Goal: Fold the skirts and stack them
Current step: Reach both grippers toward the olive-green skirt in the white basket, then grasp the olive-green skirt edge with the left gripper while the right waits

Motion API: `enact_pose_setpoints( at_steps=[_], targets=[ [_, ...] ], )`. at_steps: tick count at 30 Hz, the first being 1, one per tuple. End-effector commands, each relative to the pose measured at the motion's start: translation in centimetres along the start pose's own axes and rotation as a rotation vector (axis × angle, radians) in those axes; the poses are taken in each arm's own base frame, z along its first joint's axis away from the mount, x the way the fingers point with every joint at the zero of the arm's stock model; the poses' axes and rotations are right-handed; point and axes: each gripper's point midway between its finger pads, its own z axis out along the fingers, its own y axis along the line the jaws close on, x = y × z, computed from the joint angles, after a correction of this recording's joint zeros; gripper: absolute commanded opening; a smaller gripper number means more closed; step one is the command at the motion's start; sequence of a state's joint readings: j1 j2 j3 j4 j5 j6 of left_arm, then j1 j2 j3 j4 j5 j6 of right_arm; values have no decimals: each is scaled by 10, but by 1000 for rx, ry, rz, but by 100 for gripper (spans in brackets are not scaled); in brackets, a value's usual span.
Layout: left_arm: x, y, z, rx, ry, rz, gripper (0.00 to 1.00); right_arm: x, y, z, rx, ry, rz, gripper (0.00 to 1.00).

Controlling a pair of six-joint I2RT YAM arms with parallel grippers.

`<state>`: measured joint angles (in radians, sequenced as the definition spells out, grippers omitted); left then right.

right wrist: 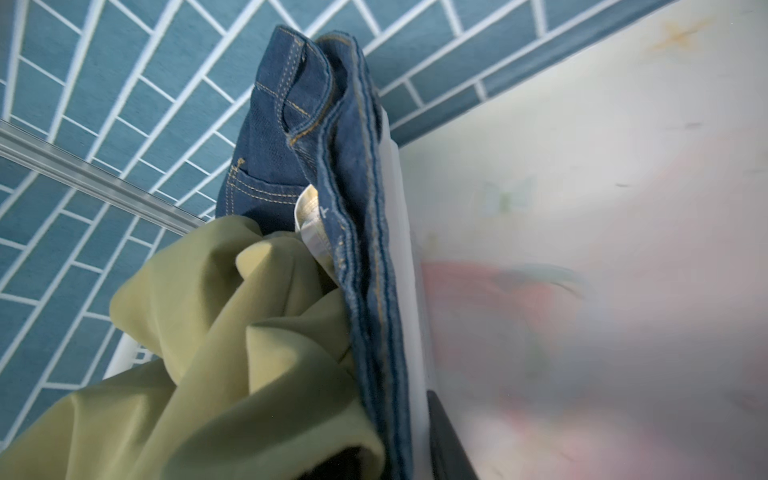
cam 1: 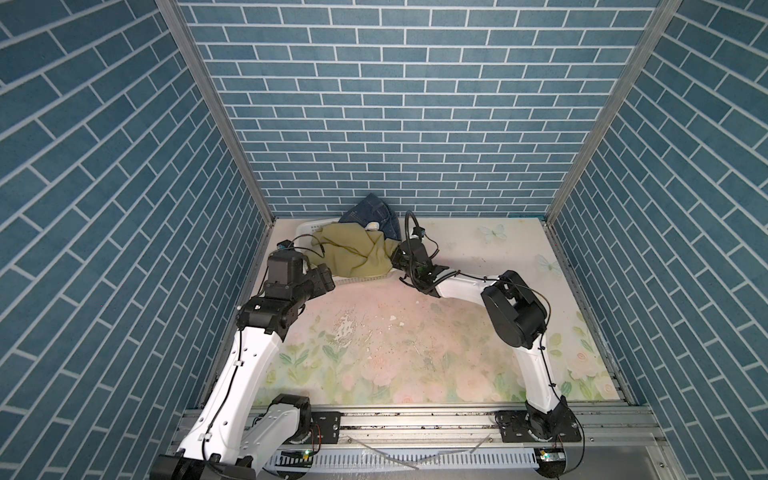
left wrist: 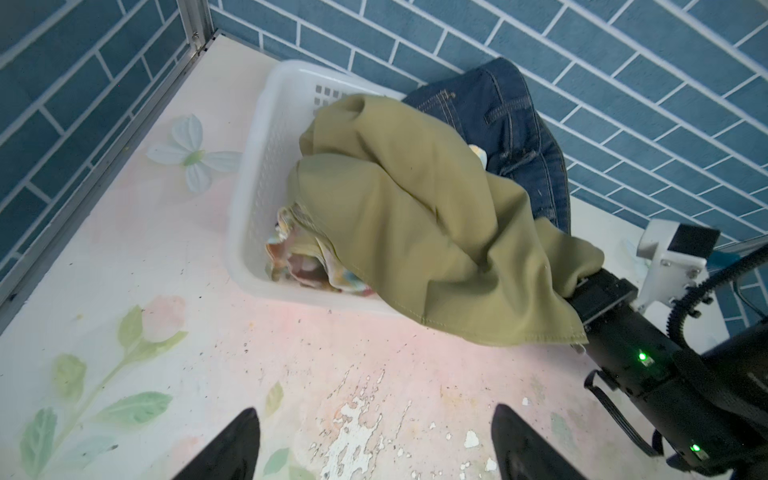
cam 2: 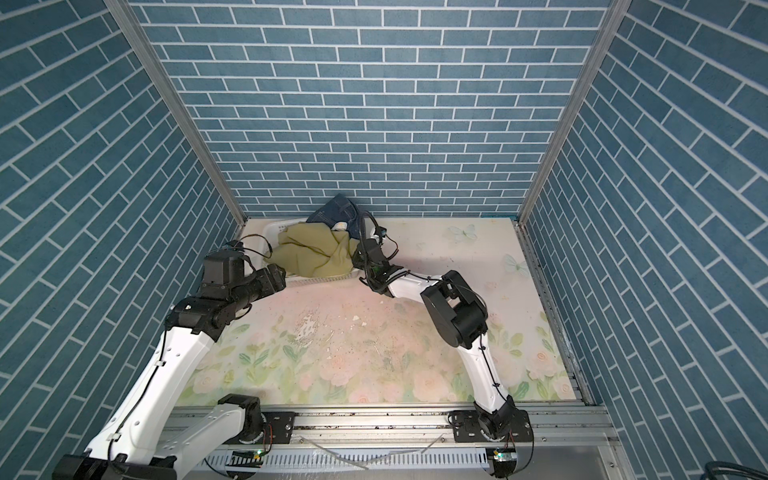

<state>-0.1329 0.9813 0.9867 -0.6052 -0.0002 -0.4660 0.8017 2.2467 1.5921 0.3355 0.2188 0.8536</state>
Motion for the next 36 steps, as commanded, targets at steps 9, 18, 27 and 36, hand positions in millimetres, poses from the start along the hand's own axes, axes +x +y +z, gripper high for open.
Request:
enact_pose_setpoints(
  at_steps=[9, 18, 27, 36],
  targets=[
    [18, 25, 23, -91, 71, -64, 87, -13, 122, 43, -293, -177, 27, 38],
    [54, 22, 74, -39, 154, -165, 83, -44, 78, -21, -333, -181, -110, 70],
    [64, 23, 126, -49, 165, -195, 82, -52, 45, -92, -278, -158, -238, 69],
    [55, 61, 162, -175, 144, -250, 80, -56, 29, -145, -226, -147, -385, 69]
  ],
)
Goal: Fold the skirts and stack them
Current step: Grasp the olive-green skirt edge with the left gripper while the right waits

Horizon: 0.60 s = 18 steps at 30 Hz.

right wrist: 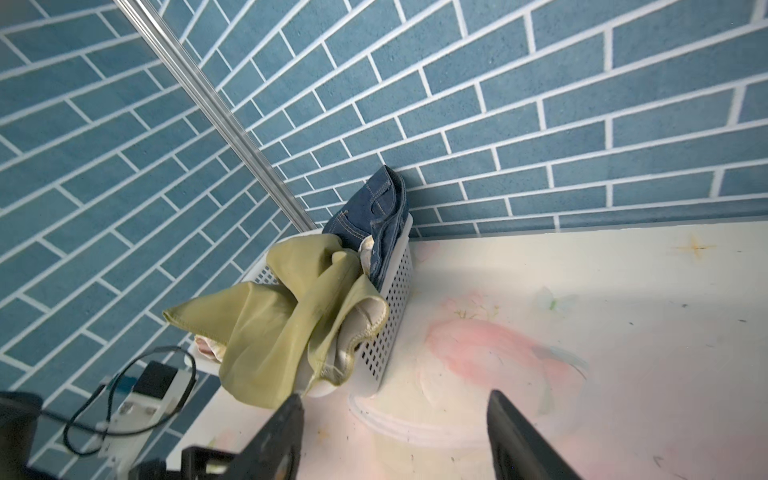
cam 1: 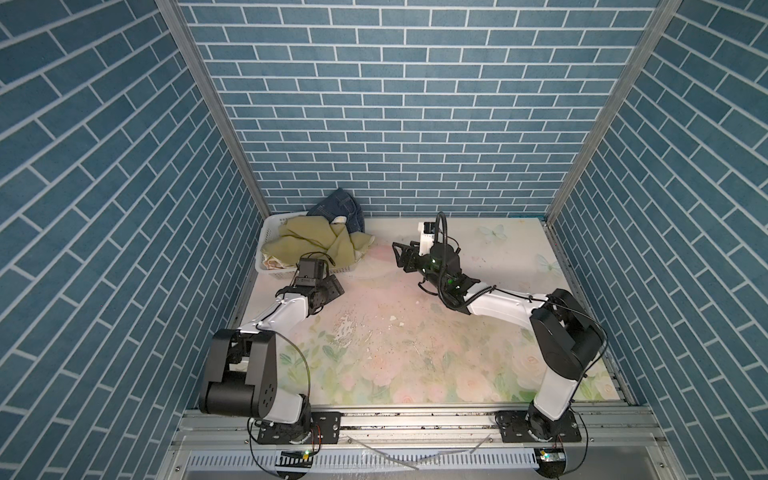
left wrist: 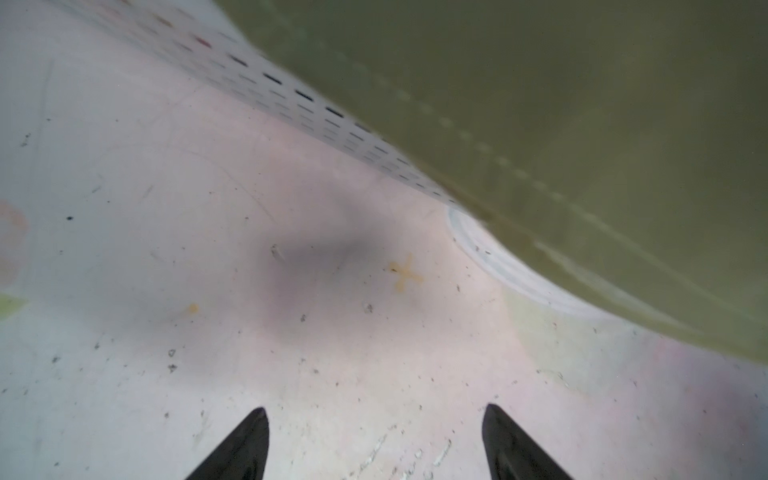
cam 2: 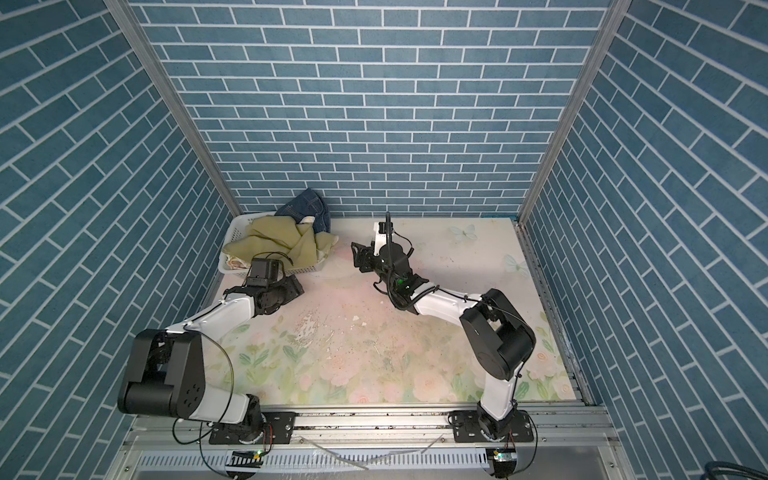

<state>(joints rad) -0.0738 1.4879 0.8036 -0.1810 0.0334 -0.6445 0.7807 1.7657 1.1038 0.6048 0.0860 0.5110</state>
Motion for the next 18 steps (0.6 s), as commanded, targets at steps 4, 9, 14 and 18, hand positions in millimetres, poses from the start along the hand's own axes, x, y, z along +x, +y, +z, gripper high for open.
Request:
enact_pose_setpoints(
  at_steps=[4, 9, 14, 18],
  targets=[
    [-49, 24, 10, -52, -109, -111, 79, 0, -3, -27, 14, 14, -118, 69],
    [-77, 53, 12, -105, -153, -186, 80, 5, -6, -34, 16, 22, -129, 69],
    [-108, 79, 15, -147, -188, -268, 80, 9, -6, -36, 9, 35, -140, 69],
    [-131, 85, 12, -185, -218, -269, 81, 13, -7, -39, 9, 48, -150, 69]
  ],
)
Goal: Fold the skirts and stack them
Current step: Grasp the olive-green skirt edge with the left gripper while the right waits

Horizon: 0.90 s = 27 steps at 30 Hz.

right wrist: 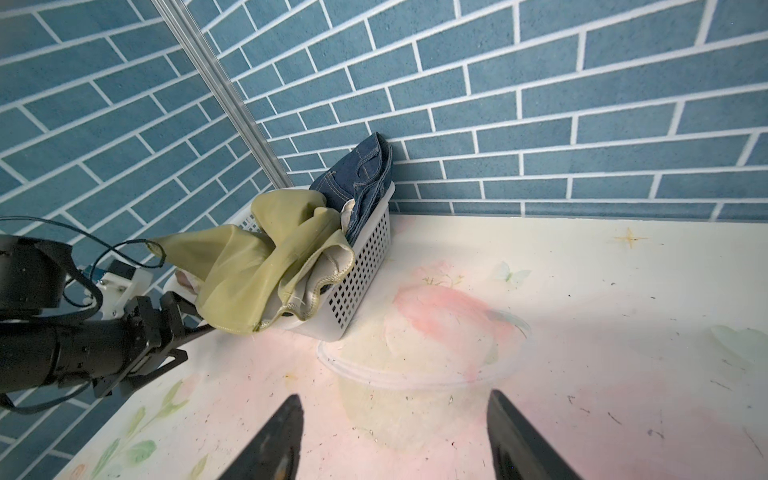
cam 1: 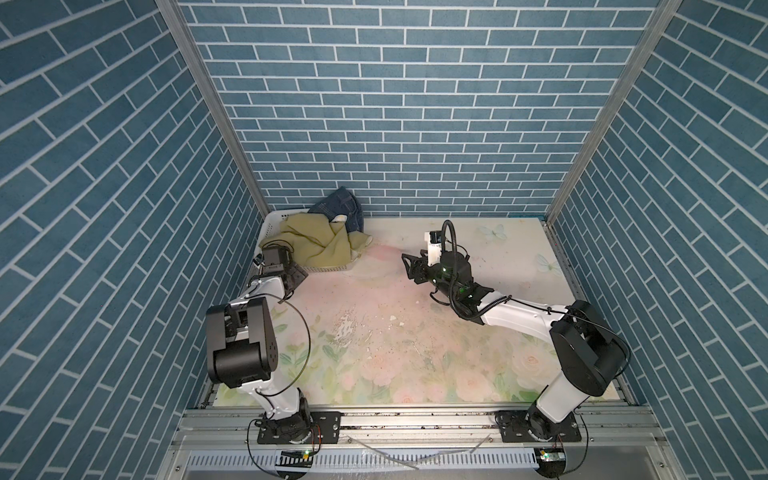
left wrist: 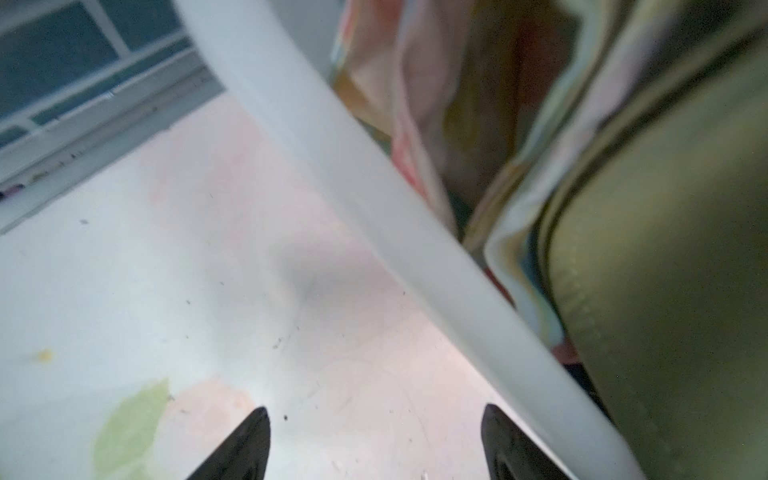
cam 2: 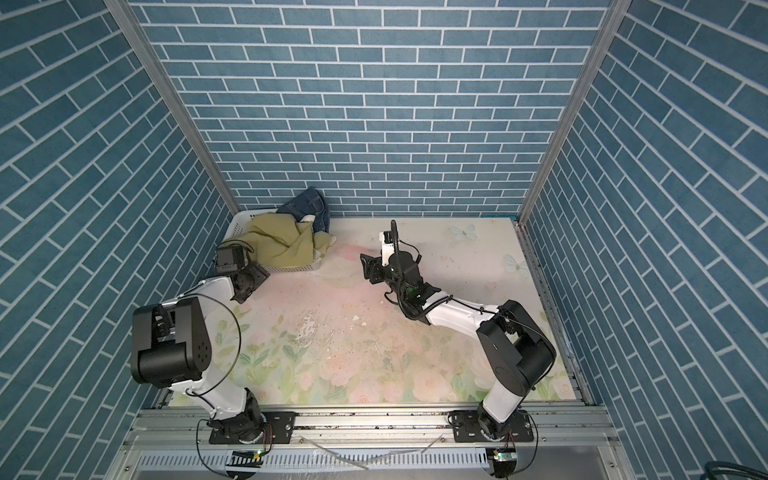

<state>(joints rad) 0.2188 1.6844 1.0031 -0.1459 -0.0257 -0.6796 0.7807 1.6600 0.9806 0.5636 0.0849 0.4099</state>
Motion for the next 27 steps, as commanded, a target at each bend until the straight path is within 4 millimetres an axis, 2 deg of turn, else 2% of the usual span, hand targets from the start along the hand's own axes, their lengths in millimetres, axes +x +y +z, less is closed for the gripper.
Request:
enact_pose_setpoints(
  at_steps=[1, 5, 8, 12, 16, 19, 22, 25, 27],
  targets=[
    [-30, -7, -3, -20, -60, 4, 82, -2, 2, -10, -12, -4, -48, 69],
    [-45, -10, 2, -50, -67, 19, 82, 2, 1, -13, -4, 24, -63, 69],
    [-45, -18, -1, -19, -56, 20, 81, 7, 0, -12, 2, 52, -71, 69],
    [-26, -21, -20, 20, -64, 39, 81, 12, 2, -6, -9, 79, -64, 69],
    [7, -28, -46, 63, -70, 103, 80, 15, 6, 0, -27, 94, -42, 68],
    [31, -46, -70, 104, -87, 198, 80, 19, 4, 1, -24, 105, -34, 68],
    [46, -72, -93, 160, -108, 319, 81, 22, 3, 0, -18, 117, -33, 68],
    [50, -96, -110, 166, -138, 450, 82, 24, 2, -2, -14, 121, -33, 67],
    [46, -109, -113, 155, -148, 509, 83, 24, 1, -4, -11, 121, -32, 67]
  ],
)
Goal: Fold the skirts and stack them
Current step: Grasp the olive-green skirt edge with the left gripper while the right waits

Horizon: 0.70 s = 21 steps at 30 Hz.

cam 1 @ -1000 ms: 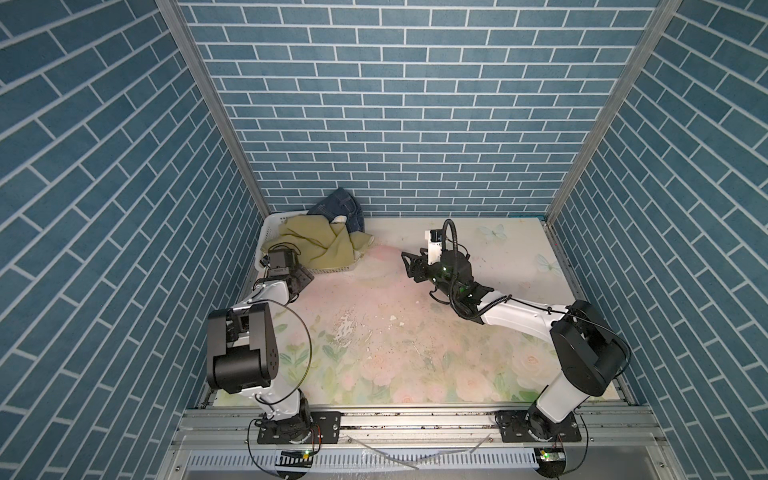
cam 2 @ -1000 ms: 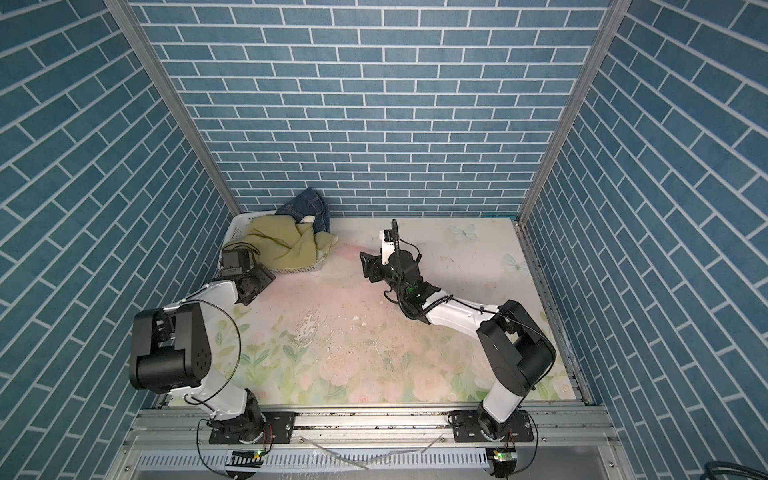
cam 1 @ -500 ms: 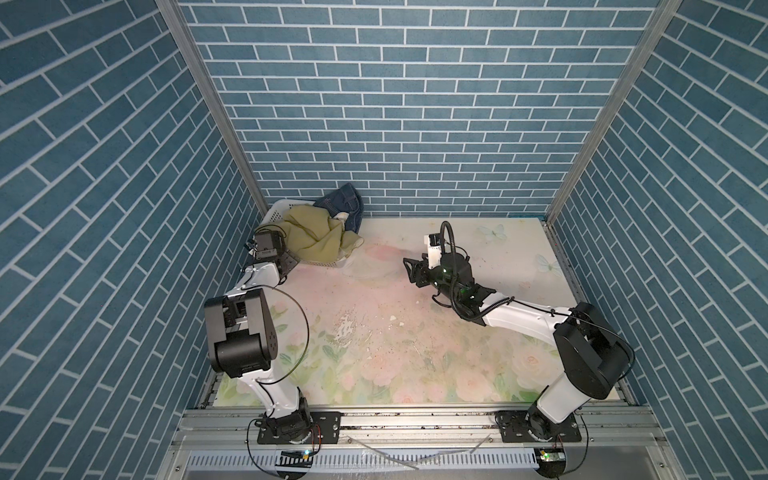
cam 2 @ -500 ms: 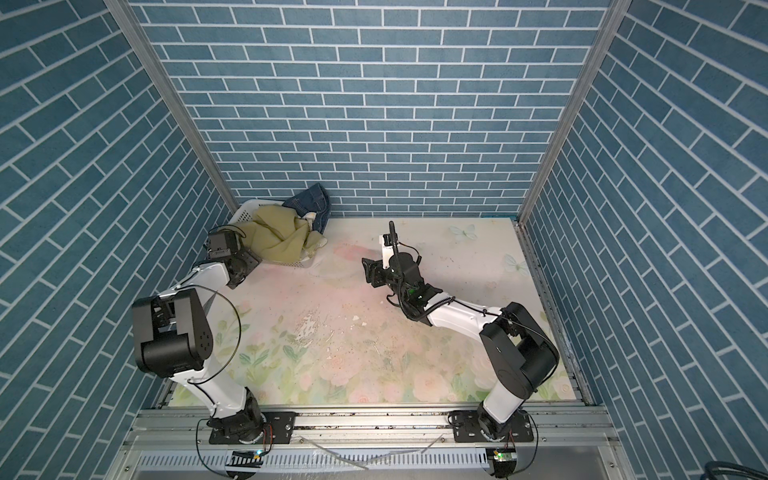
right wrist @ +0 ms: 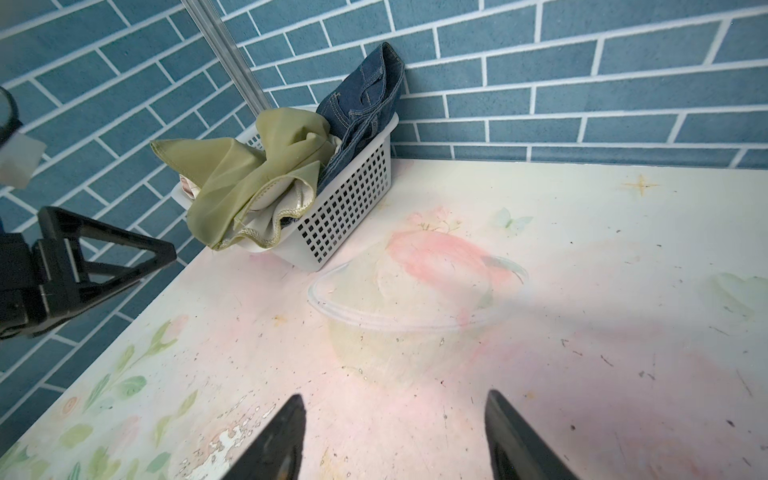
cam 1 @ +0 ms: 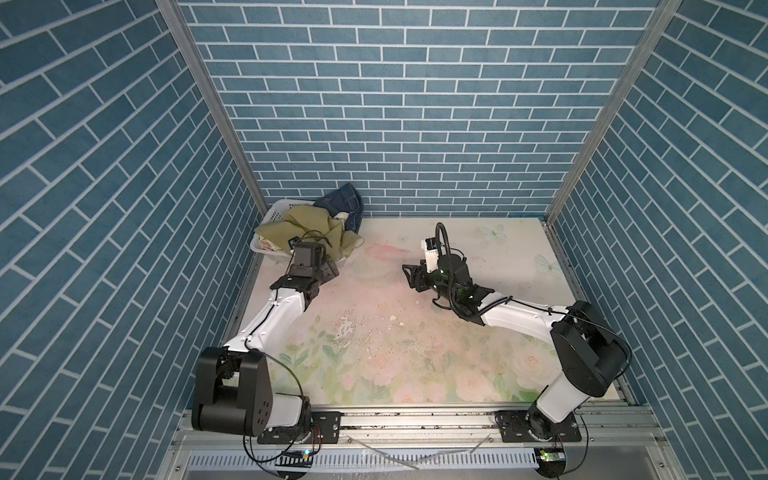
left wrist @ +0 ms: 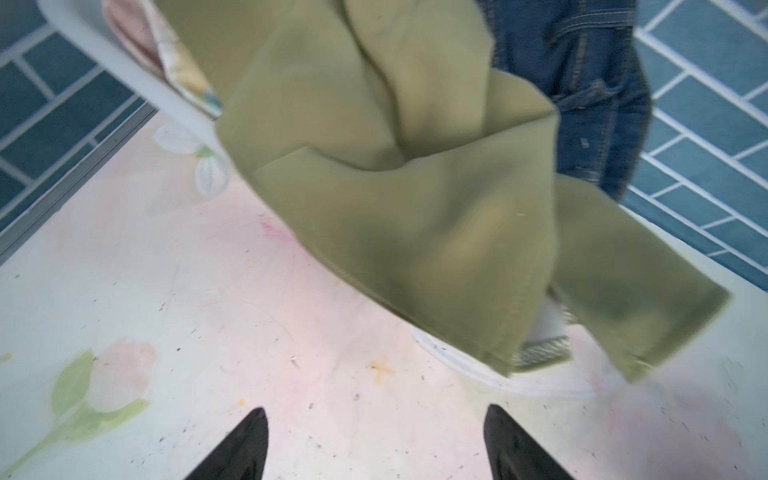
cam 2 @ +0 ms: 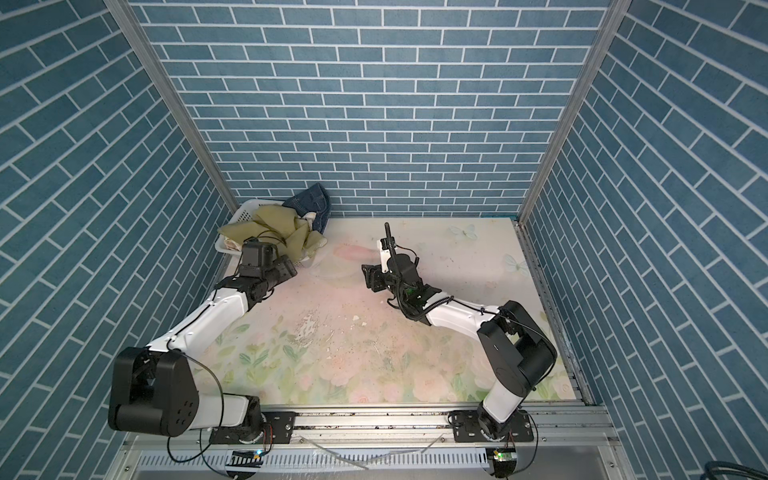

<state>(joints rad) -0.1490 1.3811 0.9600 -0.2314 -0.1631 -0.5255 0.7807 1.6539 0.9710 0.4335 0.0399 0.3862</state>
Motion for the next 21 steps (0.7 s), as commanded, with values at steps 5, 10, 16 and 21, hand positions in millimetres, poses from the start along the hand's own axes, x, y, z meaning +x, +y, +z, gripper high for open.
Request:
enact_pose_setpoints(
  at_steps=[5, 10, 16, 21],
  targets=[
    [-34, -18, 9, -111, -12, 220, 84, -14, 4, -8, -1, -28, -20, 67],
    [-43, -35, 39, -124, 37, 284, 84, -18, -1, -15, 27, -43, -42, 68],
    [-40, -42, 85, -177, 88, 313, 81, -19, -4, -21, 47, -55, -53, 68],
    [-51, -48, 103, -214, 96, 325, 0, -23, -8, -29, 69, -70, -64, 68]
  ],
)
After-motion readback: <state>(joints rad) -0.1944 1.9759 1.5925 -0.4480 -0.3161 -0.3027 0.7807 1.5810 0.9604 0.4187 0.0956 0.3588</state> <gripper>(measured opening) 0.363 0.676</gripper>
